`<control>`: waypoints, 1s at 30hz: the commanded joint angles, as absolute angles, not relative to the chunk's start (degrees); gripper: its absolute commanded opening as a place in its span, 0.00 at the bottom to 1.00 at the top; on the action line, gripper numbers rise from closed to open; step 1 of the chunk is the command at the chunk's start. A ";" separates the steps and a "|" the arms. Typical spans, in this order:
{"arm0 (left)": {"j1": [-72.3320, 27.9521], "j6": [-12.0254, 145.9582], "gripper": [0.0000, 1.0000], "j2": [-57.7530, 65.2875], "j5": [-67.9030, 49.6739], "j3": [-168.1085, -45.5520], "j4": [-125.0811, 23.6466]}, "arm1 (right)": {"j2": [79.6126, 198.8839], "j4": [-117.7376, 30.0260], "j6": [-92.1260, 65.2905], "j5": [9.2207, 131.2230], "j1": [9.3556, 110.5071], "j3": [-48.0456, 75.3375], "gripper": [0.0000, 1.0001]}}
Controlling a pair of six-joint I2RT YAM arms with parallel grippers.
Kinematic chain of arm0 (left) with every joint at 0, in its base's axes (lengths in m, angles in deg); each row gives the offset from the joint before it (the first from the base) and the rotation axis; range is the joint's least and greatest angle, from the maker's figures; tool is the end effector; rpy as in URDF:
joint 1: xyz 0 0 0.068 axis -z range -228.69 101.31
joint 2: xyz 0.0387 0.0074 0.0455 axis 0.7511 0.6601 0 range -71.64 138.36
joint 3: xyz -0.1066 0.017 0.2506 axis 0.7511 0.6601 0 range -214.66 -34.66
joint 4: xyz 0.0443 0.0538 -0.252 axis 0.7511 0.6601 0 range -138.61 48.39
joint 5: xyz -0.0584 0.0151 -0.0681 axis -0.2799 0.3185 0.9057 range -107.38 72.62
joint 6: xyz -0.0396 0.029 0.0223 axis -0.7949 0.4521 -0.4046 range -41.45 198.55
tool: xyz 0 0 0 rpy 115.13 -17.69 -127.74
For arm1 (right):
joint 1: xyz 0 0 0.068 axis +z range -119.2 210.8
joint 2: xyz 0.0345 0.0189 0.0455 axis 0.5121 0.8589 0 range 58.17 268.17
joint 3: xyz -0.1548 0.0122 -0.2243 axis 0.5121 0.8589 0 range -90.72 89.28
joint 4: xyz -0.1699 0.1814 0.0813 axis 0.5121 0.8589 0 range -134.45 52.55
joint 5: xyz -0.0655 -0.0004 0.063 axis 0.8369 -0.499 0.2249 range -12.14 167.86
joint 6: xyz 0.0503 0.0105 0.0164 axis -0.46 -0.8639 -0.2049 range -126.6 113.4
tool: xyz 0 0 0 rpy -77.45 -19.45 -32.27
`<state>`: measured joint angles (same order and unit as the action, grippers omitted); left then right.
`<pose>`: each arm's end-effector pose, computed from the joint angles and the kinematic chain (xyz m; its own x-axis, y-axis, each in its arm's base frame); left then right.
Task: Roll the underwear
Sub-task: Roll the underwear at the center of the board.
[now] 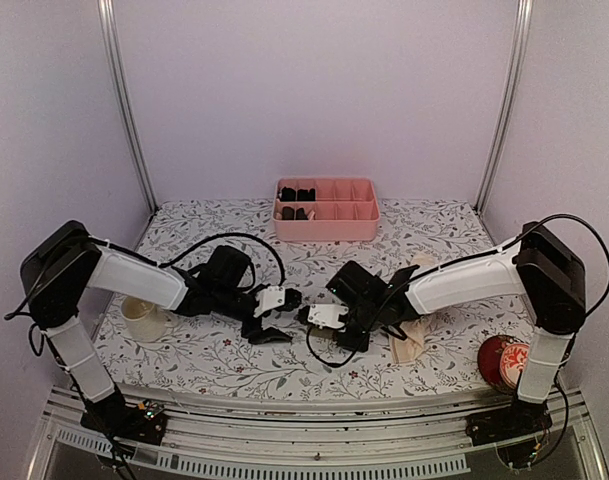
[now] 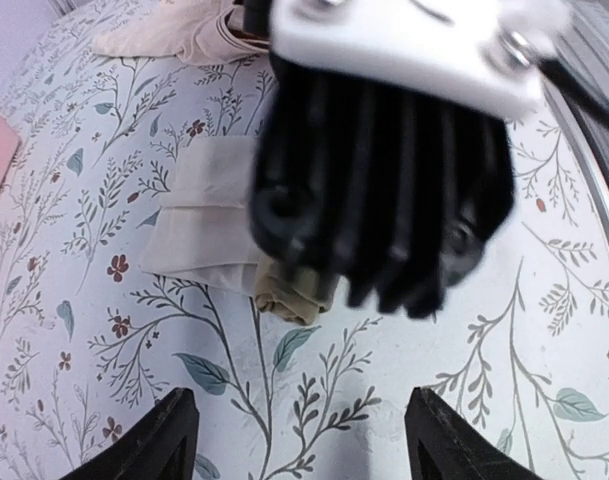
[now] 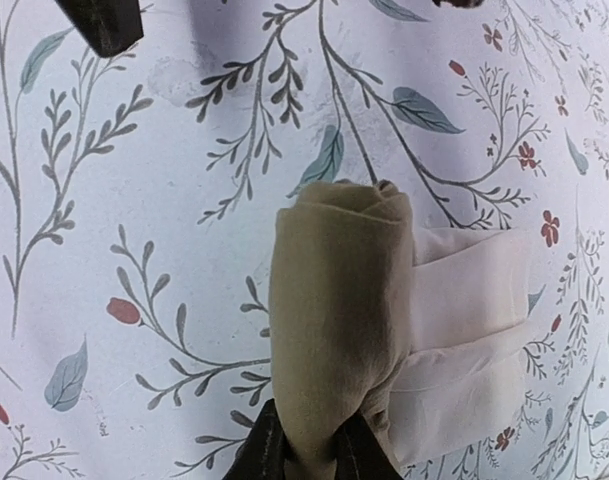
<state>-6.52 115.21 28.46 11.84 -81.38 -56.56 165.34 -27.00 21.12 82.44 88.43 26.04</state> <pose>0.2362 -0.2373 0.1377 0.0778 0.6326 -0.7705 0.9889 0.0489 0.1400 0.1996 0.3095 0.1428 -0.0339 -0.9196 -0.3914 -0.9458 0.1561 -0.2849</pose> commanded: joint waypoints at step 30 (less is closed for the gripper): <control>10.11 127.91 0.37 34.80 -17.65 -71.16 -81.96 | 182.66 -3.49 20.29 50.61 82.45 8.06 0.15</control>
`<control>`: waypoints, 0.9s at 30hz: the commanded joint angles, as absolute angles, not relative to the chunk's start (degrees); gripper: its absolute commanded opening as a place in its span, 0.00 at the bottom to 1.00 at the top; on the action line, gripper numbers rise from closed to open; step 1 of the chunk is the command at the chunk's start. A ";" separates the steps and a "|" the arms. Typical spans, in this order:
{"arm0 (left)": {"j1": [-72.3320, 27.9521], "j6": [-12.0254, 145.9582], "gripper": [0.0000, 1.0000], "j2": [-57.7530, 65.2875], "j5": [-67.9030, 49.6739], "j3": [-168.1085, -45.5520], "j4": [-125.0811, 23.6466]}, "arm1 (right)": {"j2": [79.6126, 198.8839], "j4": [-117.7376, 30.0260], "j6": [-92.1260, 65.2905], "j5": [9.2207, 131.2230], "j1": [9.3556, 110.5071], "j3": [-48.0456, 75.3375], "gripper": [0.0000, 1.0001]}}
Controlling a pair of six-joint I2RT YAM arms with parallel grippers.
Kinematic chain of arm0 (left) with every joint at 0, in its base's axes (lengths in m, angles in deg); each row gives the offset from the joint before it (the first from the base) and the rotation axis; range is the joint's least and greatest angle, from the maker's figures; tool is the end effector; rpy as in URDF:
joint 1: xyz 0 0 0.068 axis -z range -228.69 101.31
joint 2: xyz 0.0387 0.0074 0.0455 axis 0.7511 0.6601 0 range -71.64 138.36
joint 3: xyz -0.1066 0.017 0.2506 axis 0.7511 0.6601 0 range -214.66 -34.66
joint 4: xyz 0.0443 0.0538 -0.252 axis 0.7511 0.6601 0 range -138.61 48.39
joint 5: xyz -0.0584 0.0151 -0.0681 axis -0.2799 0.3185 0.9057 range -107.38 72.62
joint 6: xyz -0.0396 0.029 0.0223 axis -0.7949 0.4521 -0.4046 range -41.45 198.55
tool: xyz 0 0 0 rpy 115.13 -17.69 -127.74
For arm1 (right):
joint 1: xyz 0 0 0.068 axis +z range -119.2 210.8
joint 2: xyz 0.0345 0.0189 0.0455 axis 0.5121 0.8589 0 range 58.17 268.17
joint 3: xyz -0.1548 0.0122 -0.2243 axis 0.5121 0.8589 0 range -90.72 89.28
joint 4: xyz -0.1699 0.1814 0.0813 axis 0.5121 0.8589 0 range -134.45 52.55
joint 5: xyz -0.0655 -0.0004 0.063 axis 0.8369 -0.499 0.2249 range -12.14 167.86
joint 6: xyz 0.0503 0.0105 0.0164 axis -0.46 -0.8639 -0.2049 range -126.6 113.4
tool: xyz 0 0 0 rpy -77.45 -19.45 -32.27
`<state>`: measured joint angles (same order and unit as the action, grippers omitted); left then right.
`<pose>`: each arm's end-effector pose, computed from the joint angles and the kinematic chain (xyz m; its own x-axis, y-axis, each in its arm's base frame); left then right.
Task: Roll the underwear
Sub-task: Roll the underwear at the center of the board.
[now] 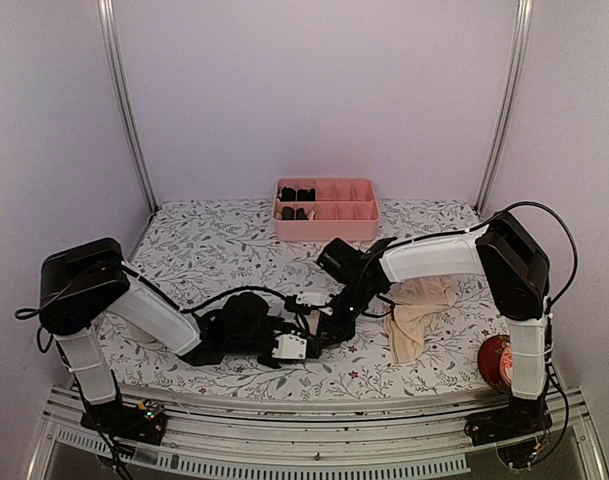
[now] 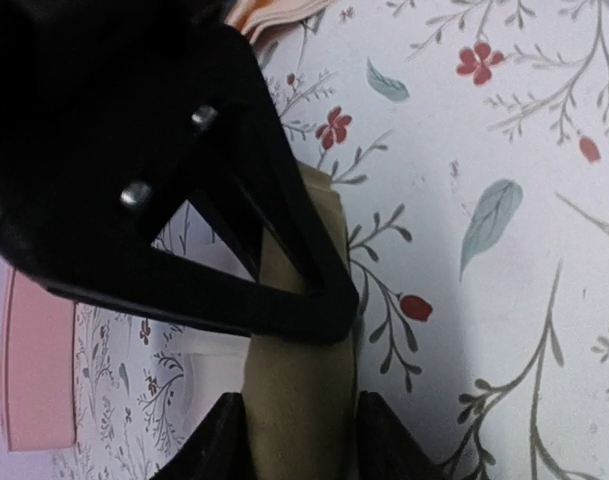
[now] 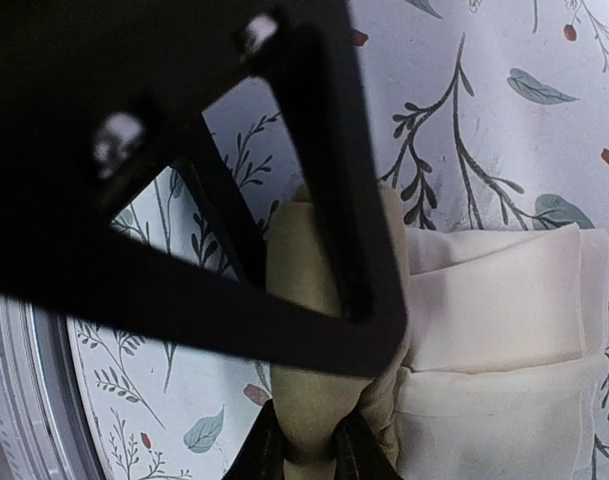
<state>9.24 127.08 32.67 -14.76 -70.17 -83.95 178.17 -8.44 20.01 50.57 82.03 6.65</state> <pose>0.1692 -0.2731 0.1022 0.4555 0.6827 -0.5713 0.7934 -0.0202 0.6084 0.2460 0.3324 0.1398 -0.1894 -0.8714 -0.4526 -0.9617 0.0715 0.2647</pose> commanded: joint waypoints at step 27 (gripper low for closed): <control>2.36 121.26 0.10 43.48 2.63 -95.96 -34.51 | 147.27 -24.23 4.78 83.05 80.13 31.91 0.84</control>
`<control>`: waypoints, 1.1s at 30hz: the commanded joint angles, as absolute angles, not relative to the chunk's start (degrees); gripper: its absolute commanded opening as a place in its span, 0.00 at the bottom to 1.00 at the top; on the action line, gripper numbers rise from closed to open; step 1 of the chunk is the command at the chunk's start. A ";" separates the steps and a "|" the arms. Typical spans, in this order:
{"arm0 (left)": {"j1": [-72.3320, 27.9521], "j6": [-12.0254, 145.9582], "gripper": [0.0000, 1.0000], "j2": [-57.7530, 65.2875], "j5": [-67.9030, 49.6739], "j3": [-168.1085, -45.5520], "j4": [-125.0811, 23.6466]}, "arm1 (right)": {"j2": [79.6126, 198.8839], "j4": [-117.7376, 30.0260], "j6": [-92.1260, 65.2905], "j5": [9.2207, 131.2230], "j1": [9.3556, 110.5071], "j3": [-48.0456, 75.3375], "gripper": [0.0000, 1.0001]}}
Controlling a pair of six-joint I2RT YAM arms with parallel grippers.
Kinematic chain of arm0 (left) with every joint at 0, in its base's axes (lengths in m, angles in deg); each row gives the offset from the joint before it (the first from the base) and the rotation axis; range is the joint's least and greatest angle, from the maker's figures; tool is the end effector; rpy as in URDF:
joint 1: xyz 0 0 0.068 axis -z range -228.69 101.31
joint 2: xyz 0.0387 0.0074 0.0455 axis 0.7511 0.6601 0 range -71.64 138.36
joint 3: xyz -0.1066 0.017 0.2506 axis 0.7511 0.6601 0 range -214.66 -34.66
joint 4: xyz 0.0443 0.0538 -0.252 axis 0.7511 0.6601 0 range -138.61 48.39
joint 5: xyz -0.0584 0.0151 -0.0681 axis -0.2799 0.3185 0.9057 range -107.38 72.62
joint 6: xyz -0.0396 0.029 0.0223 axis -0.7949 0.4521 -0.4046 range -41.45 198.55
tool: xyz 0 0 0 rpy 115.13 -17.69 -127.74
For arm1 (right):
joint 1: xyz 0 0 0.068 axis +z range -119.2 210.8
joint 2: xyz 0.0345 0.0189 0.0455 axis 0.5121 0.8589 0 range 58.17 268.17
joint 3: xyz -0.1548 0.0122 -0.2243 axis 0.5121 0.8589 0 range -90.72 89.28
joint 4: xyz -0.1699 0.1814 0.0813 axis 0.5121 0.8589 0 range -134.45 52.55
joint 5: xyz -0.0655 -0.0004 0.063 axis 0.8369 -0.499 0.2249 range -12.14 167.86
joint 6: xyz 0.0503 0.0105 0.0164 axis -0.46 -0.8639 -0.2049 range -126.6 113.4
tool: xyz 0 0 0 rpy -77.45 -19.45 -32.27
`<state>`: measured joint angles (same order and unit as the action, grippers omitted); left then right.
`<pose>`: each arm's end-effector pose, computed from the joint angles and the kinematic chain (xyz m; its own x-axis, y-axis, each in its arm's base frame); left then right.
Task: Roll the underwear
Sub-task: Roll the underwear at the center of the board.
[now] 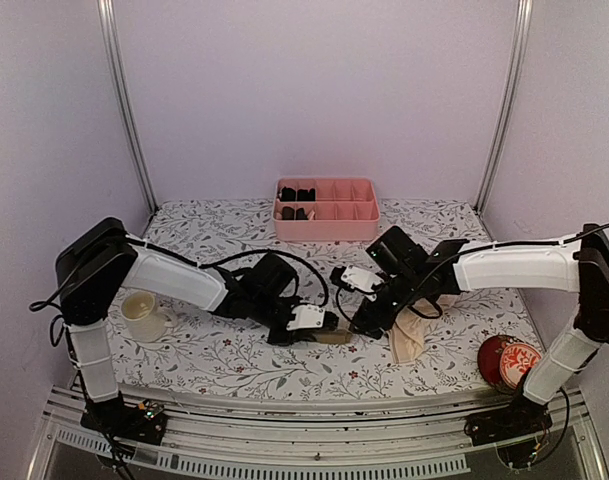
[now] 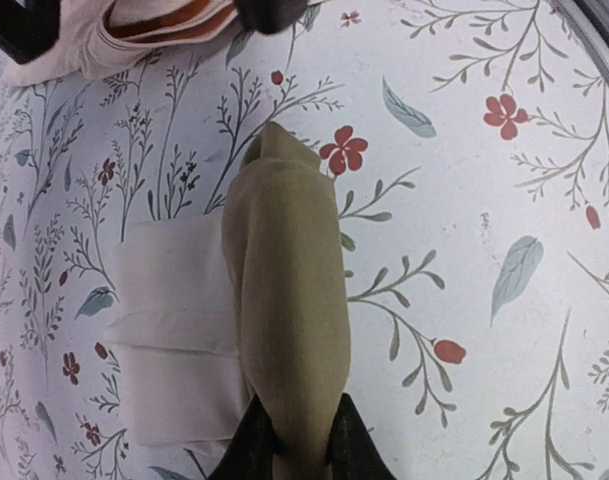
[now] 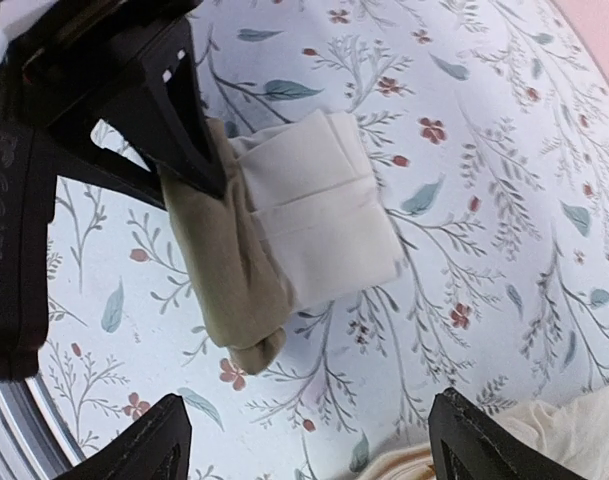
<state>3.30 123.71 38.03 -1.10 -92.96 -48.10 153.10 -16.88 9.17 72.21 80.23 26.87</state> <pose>0.2234 -0.3020 0.1231 0.2702 0.7596 -0.5916 0.9520 -0.1188 0.2822 0.2158 0.2575 0.2005 -0.3284 -0.7994 -0.5031 -0.9114 0.4080 -0.0534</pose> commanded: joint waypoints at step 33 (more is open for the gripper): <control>-4.87 114.55 0.10 64.45 23.42 -123.36 -3.77 | 154.97 -60.03 36.00 106.12 100.34 46.41 0.68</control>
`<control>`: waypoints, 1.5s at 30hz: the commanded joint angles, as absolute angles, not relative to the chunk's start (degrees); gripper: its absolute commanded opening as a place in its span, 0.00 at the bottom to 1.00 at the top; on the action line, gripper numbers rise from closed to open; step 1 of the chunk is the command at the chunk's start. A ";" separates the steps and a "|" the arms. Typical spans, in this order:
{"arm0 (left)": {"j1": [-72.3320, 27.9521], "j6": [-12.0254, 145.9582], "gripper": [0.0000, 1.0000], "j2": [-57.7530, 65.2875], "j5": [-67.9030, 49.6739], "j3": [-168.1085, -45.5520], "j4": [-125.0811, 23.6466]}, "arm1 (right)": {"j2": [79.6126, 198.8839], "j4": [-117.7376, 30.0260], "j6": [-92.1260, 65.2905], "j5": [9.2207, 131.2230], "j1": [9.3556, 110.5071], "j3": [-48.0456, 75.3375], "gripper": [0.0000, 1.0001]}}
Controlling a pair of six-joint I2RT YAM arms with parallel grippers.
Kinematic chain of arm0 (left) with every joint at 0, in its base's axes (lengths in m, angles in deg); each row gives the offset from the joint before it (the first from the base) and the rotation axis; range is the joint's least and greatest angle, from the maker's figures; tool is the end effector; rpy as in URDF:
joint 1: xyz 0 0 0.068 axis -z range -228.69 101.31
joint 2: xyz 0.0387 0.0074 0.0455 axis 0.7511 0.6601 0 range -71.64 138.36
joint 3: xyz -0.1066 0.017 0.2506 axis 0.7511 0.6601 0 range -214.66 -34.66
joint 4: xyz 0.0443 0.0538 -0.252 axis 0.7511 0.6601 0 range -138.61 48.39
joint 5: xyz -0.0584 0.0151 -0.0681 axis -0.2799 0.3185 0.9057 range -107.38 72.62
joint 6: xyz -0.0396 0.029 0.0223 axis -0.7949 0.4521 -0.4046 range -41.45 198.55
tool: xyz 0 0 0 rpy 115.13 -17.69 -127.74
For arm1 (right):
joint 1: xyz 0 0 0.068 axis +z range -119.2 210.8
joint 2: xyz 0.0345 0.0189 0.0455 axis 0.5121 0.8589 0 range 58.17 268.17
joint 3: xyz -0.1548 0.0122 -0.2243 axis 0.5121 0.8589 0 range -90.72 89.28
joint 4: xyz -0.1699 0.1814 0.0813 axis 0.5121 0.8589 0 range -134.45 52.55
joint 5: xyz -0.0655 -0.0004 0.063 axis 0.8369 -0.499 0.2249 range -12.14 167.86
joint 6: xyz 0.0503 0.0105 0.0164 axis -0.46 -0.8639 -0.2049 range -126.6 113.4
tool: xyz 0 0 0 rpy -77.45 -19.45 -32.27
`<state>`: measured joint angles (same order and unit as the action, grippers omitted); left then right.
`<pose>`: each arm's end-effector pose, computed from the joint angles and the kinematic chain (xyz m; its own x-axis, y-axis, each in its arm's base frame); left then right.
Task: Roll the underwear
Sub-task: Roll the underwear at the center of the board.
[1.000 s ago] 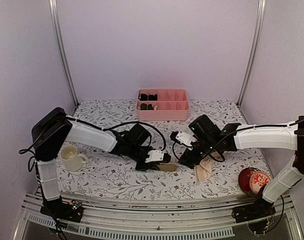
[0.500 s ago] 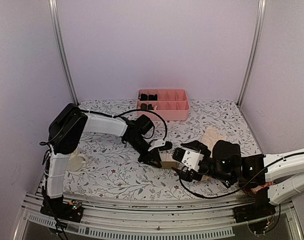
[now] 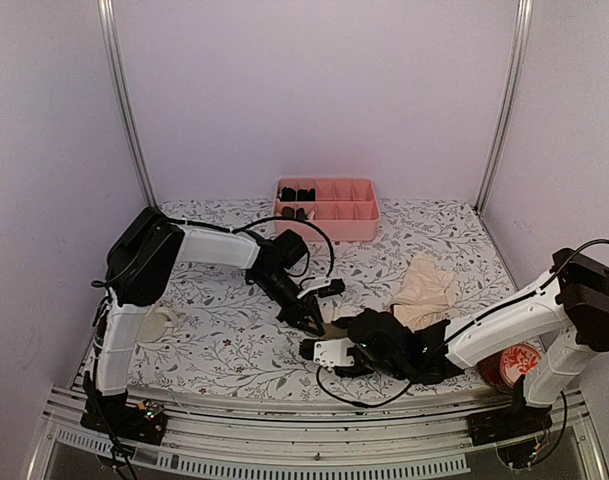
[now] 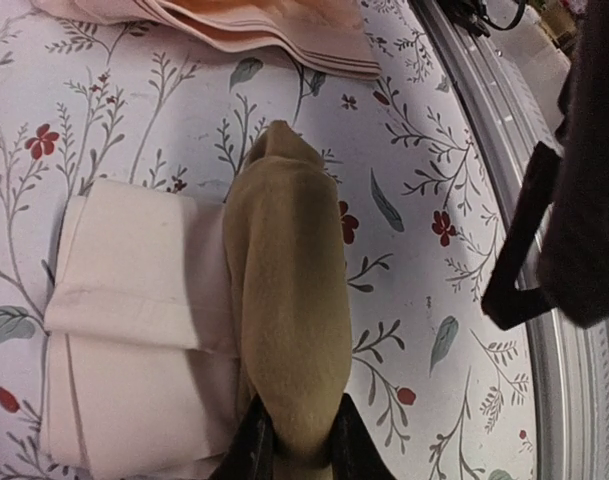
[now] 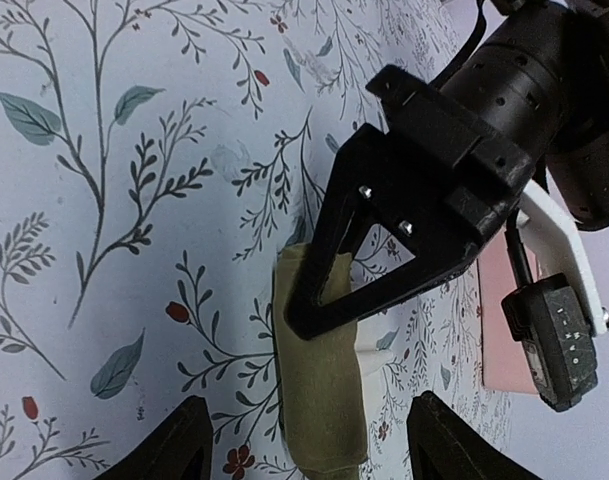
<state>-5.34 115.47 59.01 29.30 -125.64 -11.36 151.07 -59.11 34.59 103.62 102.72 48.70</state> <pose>0.3031 -0.3217 0.1077 -0.2115 0.7664 -0.6065 0.8977 -0.0931 -0.4306 0.1123 0.2941 0.1550 0.3509 -0.8365 -0.4208 -0.6888 0.0739 -0.7212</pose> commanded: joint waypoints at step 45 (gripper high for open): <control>-6.90 115.69 0.87 33.11 11.96 -92.58 -45.03 | 166.32 -38.71 26.24 91.40 92.44 35.73 0.11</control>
